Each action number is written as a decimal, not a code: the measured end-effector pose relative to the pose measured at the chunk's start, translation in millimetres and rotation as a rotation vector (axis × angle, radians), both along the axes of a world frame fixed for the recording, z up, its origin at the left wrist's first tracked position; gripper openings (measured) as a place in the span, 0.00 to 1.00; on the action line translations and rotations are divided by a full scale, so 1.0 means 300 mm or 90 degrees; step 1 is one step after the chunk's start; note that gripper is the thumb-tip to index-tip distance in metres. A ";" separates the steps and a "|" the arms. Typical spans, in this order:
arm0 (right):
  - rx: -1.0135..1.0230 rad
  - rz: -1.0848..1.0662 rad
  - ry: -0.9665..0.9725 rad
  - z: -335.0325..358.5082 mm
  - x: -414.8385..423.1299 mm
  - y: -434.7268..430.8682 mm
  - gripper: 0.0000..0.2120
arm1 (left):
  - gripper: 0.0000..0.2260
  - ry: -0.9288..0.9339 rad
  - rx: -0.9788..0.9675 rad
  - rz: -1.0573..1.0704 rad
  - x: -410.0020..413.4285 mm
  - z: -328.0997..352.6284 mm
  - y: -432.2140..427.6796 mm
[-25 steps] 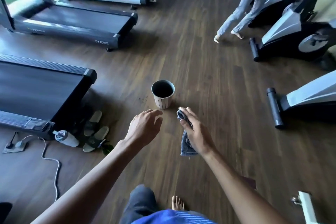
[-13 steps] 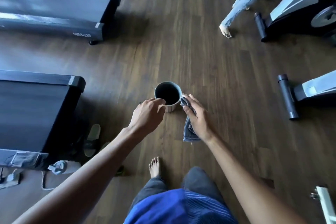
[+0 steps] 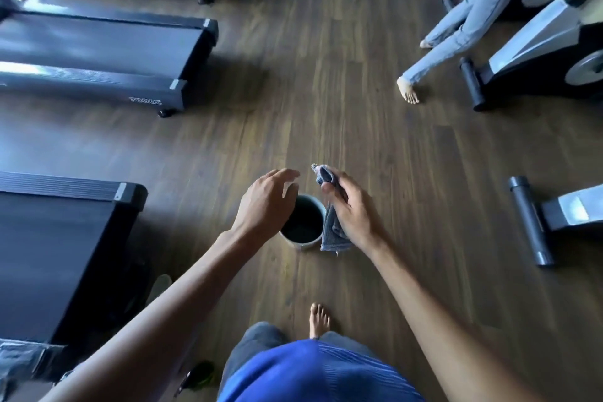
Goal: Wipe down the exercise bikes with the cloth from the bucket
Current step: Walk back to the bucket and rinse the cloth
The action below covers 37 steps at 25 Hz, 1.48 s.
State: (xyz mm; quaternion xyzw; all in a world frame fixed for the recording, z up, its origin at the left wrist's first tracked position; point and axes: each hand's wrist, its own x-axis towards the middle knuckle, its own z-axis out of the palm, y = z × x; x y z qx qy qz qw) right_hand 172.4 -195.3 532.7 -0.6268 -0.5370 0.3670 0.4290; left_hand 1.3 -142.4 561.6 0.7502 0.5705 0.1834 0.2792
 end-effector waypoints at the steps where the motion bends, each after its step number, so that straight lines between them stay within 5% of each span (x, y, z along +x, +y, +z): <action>1: 0.008 -0.006 -0.007 0.010 0.007 0.040 0.16 | 0.14 -0.024 0.013 -0.005 0.005 0.003 0.042; 4: 0.094 -0.052 -0.113 0.011 0.021 0.139 0.19 | 0.23 -0.080 0.023 -0.078 0.012 0.021 0.153; 6: 0.064 -0.057 -0.020 0.029 0.020 0.197 0.14 | 0.27 -0.117 -0.012 -0.130 0.001 0.035 0.216; 11: 0.025 -0.082 0.179 0.092 0.001 0.288 0.12 | 0.09 -0.281 -0.083 -0.221 -0.024 0.054 0.342; 22: 0.026 -0.102 0.213 0.131 -0.044 0.376 0.06 | 0.04 -0.333 -0.053 -0.106 -0.036 0.065 0.482; 27: 0.057 -0.179 0.149 0.126 -0.040 0.425 0.05 | 0.21 -0.339 -0.109 -0.179 -0.050 0.094 0.502; 31: 0.085 -0.171 0.118 0.141 -0.025 0.429 0.02 | 0.06 -0.357 -0.127 -0.207 -0.071 0.105 0.529; 33: 0.099 -0.165 0.130 0.153 -0.019 0.430 0.03 | 0.10 -0.363 -0.141 -0.194 -0.077 0.110 0.533; 37: 0.119 -0.189 0.171 0.180 0.003 0.438 0.01 | 0.14 -0.246 -0.073 -0.177 -0.083 0.101 0.547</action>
